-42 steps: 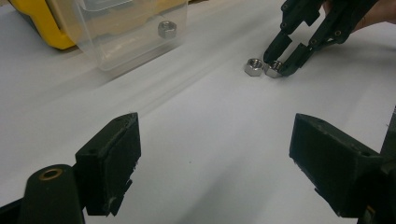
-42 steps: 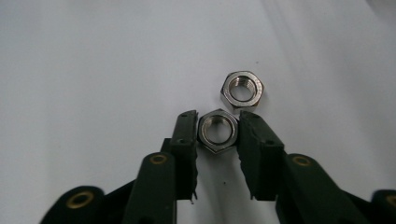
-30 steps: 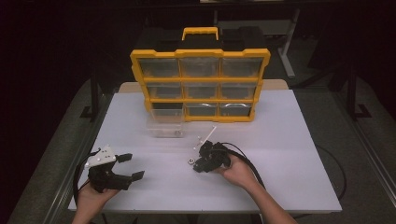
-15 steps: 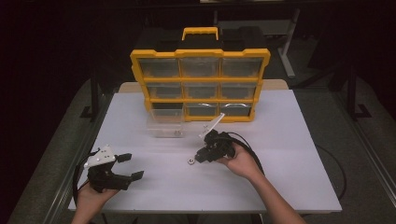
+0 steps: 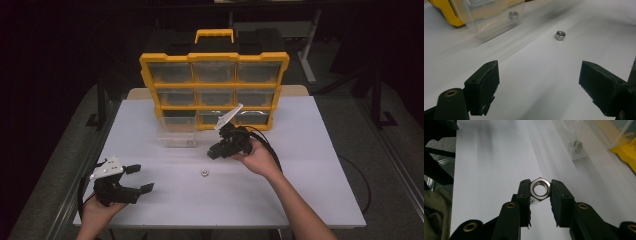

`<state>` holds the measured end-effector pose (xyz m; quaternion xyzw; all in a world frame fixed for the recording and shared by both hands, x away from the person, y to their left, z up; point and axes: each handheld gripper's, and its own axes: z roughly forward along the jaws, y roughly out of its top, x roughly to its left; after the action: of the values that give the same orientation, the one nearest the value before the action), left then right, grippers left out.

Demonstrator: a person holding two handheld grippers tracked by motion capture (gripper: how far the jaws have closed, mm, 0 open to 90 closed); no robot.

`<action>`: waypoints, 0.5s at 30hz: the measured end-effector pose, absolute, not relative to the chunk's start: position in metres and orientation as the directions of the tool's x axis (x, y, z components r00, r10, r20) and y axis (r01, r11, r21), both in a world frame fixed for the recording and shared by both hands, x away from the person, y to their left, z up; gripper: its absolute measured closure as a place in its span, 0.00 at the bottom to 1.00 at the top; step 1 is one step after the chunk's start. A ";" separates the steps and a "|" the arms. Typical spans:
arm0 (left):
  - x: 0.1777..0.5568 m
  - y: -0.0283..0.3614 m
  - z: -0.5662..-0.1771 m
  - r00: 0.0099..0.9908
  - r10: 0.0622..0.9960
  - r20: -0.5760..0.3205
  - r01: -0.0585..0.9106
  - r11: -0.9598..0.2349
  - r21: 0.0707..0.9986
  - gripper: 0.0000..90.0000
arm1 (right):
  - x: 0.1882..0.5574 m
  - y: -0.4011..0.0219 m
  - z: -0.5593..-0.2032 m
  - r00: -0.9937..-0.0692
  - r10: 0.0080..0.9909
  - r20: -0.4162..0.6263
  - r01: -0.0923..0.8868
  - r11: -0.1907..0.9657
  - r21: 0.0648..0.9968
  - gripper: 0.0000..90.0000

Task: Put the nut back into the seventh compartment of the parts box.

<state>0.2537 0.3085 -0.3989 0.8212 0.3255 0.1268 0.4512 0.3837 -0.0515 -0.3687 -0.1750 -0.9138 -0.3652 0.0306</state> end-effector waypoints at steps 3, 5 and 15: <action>0.254 0.309 -0.399 0.754 0.651 -0.086 0.422 -0.380 0.823 0.19 | 0.390 -0.048 -0.362 -0.936 0.302 0.183 0.345 0.670 0.657 0.77; 0.254 0.310 -0.398 0.752 0.653 -0.088 0.420 -0.371 0.828 0.18 | 0.392 -0.047 -0.360 -0.935 0.305 0.182 0.347 0.671 0.656 0.77; 0.253 0.311 -0.399 0.752 0.653 -0.092 0.422 -0.370 0.828 0.19 | 0.407 -0.039 -0.346 -0.937 0.304 0.174 0.340 0.669 0.661 0.77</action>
<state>0.2529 0.3112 -0.3990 0.8178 0.3286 0.1268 0.4551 0.4075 -0.0393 -0.3464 -0.1763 -0.9131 -0.3669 0.0243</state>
